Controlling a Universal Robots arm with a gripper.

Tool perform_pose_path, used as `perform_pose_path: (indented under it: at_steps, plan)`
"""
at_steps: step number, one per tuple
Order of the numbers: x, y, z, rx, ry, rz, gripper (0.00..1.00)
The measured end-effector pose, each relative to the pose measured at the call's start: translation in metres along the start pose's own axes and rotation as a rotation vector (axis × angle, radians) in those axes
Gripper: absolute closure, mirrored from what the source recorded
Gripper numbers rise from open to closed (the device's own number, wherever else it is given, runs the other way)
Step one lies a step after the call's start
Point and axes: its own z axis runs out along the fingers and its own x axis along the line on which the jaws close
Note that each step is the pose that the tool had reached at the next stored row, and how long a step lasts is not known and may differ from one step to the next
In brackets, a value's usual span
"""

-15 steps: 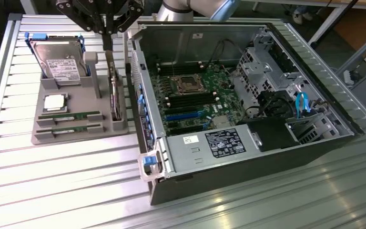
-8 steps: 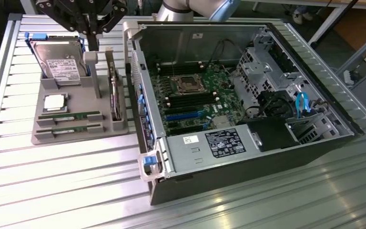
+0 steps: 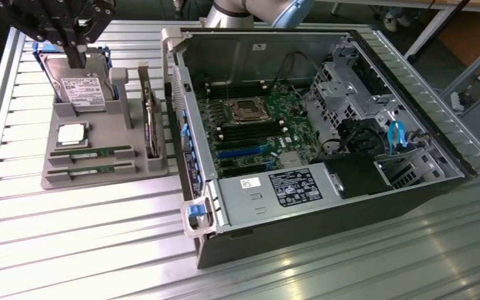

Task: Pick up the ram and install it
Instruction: 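Reach for the ram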

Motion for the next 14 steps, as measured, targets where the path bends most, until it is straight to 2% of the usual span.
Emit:
perform_pose_path:
  at_steps: [3, 5, 9, 14]
  plan:
    - [0.021, -0.0015, -0.0005, 0.0, 0.0, 0.0, 0.91]
    - [0.027, -0.002, -0.0006, 0.0, -0.0001, 0.0, 0.91]
    - [0.027, -0.0021, 0.002, 0.0, 0.0008, 0.0, 0.91]
    - [0.027, -0.0025, 0.0109, 0.0007, 0.0089, 0.0, 0.91]
